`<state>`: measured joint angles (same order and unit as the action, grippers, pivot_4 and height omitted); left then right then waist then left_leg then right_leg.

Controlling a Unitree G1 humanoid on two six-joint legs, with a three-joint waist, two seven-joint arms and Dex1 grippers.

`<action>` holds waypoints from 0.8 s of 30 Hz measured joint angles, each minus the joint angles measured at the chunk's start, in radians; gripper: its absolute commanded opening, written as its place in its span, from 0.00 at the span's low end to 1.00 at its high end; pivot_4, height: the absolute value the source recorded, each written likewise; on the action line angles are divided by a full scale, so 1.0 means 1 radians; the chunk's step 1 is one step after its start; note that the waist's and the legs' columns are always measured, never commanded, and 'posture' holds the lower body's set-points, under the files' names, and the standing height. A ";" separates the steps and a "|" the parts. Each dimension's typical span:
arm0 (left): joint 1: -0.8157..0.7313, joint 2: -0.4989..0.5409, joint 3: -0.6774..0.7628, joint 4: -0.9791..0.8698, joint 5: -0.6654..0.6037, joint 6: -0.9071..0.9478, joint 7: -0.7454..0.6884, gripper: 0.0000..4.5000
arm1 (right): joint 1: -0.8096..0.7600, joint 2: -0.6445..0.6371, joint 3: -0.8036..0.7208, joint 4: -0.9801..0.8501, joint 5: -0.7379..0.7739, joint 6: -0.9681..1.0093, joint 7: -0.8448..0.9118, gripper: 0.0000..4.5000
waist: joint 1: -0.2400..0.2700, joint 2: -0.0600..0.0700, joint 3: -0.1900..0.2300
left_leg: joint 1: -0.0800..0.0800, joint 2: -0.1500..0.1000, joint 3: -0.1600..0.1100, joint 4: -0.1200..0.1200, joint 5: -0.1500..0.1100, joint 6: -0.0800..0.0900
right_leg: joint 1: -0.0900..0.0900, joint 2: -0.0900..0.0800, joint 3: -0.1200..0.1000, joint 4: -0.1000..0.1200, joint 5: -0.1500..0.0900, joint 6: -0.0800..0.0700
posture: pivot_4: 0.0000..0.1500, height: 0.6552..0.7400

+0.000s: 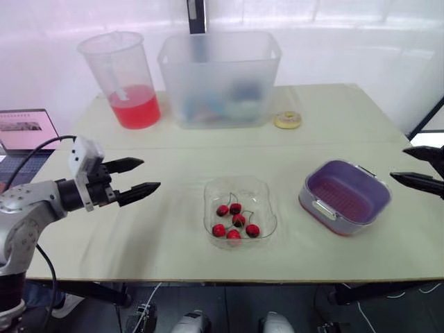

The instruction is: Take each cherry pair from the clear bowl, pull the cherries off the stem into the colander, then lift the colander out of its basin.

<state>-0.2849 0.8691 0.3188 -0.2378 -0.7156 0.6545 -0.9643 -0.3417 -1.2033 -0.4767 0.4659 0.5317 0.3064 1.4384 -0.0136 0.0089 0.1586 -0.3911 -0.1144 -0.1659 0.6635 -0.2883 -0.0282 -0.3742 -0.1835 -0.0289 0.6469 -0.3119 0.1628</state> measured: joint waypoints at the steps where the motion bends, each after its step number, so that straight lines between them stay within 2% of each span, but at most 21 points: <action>1: -0.008 0.000 -0.004 0.003 -0.006 0.012 0.001 1.00 | -0.002 0.000 0.001 0.012 -0.002 -0.010 0.006 0.99 | 0.000 0.000 0.000 | 0.000 0.000 0.000 0.000 0.000 0.000 | 0.000 0.000 0.000 0.000 0.000 0.000 | 1.00 1.00; 5: -0.048 -0.012 -0.031 0.034 -0.001 0.025 0.014 1.00 | -0.030 0.000 0.013 0.076 -0.018 -0.052 0.038 0.99 | -0.004 0.000 0.000 | 0.000 0.000 0.000 0.000 0.000 0.000 | 0.000 0.000 0.000 0.000 0.000 0.000 | 1.00 1.00; 11: -0.056 -0.013 -0.038 0.049 0.007 0.028 0.011 1.00 | -0.049 0.000 0.034 0.077 -0.020 -0.056 0.043 0.99 | -0.005 0.000 0.000 | 0.000 0.001 0.000 0.000 0.000 0.000 | -0.001 0.000 0.000 0.000 0.000 0.000 | 1.00 1.00; 24: -0.057 -0.017 -0.030 0.039 -0.022 0.045 0.009 1.00 | -0.061 0.025 0.070 -0.179 0.003 0.102 -0.074 0.99 | -0.002 0.000 0.000 | 0.000 0.000 0.000 0.000 0.000 0.000 | -0.001 0.000 0.000 0.000 0.000 0.000 | 1.00 1.00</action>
<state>-0.3415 0.8521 0.2887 -0.1984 -0.7380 0.6995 -0.9557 -0.4024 -1.1784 -0.4062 0.2874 0.5344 0.4087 1.3643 -0.0153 0.0093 0.1589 -0.3913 -0.1140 -0.1659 0.6631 -0.2883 -0.0284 -0.3754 -0.1833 -0.0286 0.6471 -0.3119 0.1628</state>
